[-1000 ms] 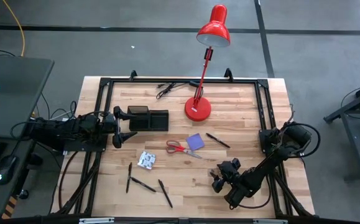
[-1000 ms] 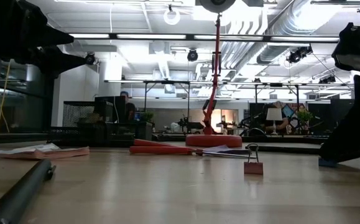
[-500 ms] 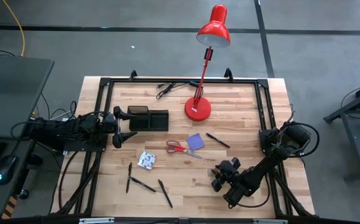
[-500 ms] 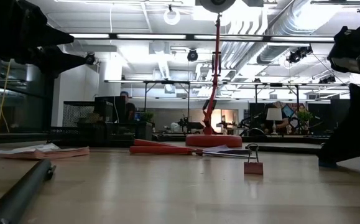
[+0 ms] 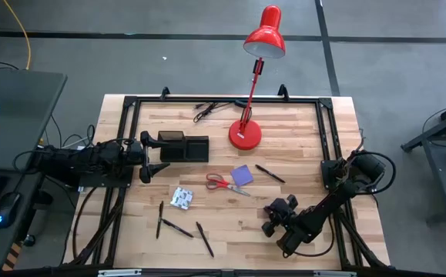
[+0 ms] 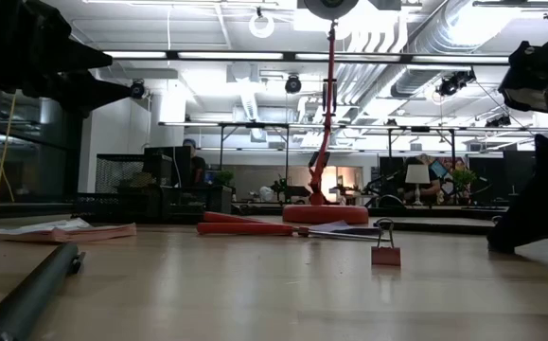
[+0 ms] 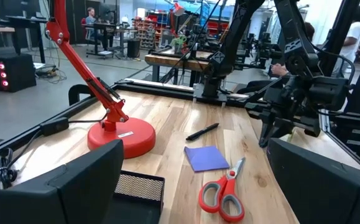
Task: Pick and place office supplies into organizer
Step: Put the blue binder clip into the black desk organizer
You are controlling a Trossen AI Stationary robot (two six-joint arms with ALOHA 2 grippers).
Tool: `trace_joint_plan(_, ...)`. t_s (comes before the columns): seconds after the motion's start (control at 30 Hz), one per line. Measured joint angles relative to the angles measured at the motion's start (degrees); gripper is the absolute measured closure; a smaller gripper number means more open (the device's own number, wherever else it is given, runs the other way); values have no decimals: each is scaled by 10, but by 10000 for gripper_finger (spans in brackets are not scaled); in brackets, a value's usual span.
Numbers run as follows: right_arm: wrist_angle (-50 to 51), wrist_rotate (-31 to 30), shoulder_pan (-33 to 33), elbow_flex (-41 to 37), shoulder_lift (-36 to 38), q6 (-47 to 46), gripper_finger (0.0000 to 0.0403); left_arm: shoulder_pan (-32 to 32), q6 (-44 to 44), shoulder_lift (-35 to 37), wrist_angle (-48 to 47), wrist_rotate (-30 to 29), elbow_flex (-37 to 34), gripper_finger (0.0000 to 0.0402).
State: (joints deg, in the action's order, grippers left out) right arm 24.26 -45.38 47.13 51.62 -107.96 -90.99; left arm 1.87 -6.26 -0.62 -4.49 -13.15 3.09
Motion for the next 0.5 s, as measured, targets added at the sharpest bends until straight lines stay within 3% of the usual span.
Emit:
trace_joint_plan(0.3, -4, -23, -25, 0, 0, 9, 385, 0, 0, 0, 0, 0, 0, 21)
trace_joint_plan(0.5, -73, -24, -70, 0, 0, 124, 398, 0, 0, 0, 1, 0, 0, 21)
